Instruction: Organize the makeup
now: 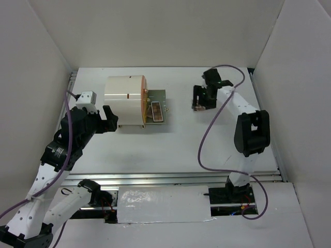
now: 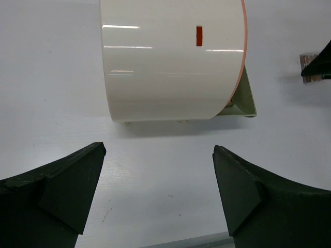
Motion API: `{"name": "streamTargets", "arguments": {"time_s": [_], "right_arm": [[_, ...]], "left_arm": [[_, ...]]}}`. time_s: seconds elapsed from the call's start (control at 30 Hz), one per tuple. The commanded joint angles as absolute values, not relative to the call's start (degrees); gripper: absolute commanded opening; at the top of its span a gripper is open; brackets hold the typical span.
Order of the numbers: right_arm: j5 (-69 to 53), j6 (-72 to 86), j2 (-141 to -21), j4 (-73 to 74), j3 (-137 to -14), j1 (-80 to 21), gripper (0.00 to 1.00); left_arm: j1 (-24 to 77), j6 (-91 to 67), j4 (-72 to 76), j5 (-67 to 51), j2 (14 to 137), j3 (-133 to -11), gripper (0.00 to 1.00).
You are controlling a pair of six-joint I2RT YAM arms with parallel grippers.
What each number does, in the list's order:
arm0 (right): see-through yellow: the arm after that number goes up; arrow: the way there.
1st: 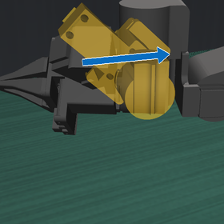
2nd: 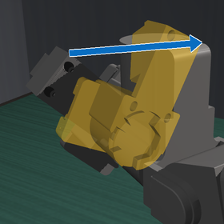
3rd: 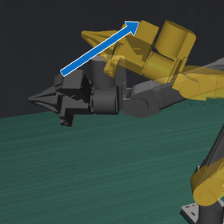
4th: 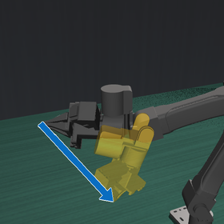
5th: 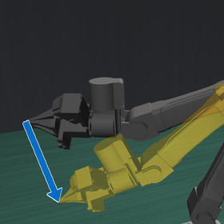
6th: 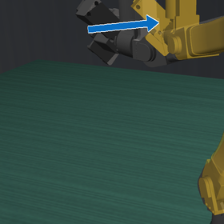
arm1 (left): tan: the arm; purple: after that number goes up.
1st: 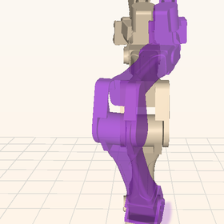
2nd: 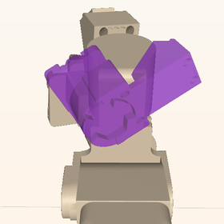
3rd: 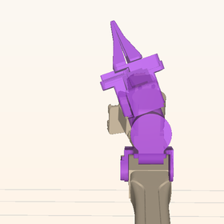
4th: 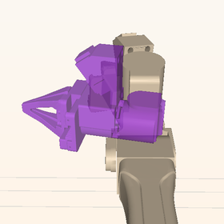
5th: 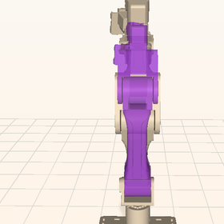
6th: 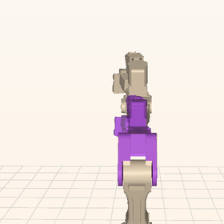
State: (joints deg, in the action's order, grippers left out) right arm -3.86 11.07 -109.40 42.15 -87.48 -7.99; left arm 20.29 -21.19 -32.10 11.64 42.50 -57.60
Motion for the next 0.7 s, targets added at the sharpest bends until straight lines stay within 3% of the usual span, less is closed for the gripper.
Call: {"name": "streamTargets", "arguments": {"time_s": [0.0,0.1,0.23,0.3,0.37,0.6,0.67], "right_arm": [[-6.08,21.68,-102.56,29.36,-88.58,-19.04,0.45],[-4.83,28.18,-103.88,23.76,-90.35,-23.72,0.46],[-15.79,31.38,-105.37,12.66,-88.86,-27.24,0.47],[-16.78,31.38,-108.35,14.14,-88.86,-27.94,0.47],[-16.17,36.47,-110.47,16.25,-97.28,-28.65,0.49],[-18.28,37.27,-111.36,14.76,-95.63,-28.92,0.56],[-18.46,36.74,-111.36,15.21,-95.36,-28.83,0.62]], "left_arm": [[19.78,-21.09,-29.62,11.78,41.84,-57.48,0.99],[19.78,-21.18,-29.53,12.30,41.92,-57.30,0.99],[19.78,-21.27,-29.36,13.00,41.49,-56.95,0.99],[19.78,-21.27,-29.27,13.01,41.40,-56.87,1.00],[19.78,-21.18,-29.27,13.10,41.40,-56.86,0.99],[19.60,-21.27,-29.36,13.36,41.48,-56.95,0.99],[19.60,-21.27,-29.44,13.36,41.75,-57.04,0.99]]}}
